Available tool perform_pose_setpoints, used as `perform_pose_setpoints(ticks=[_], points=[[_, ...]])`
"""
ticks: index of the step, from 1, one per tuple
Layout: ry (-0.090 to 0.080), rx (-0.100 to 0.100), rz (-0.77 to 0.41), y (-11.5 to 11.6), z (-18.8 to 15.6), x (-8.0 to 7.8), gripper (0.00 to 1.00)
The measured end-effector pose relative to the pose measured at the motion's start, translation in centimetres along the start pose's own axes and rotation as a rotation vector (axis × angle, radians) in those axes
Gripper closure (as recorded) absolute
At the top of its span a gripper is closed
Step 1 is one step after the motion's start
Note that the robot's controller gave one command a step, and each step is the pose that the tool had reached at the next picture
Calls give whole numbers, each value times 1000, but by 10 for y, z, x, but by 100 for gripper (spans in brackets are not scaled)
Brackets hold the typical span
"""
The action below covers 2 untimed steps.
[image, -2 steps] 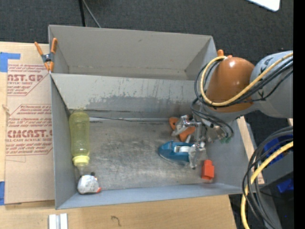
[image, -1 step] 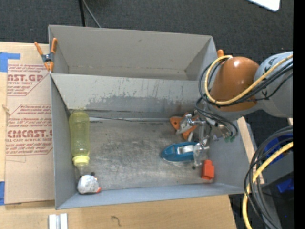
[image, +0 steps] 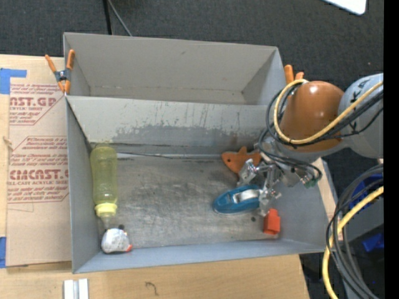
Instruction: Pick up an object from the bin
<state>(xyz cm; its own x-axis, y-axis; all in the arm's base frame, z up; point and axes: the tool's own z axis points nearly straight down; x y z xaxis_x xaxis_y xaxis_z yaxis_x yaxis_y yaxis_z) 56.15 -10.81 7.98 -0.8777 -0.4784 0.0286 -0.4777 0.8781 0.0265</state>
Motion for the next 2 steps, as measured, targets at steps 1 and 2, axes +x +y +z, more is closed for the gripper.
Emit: perform_pose_setpoints(ticks=[1,2], points=[[-1,1,-1,0,0,0,100],[-22,26,-358,16,-129,20,100]])
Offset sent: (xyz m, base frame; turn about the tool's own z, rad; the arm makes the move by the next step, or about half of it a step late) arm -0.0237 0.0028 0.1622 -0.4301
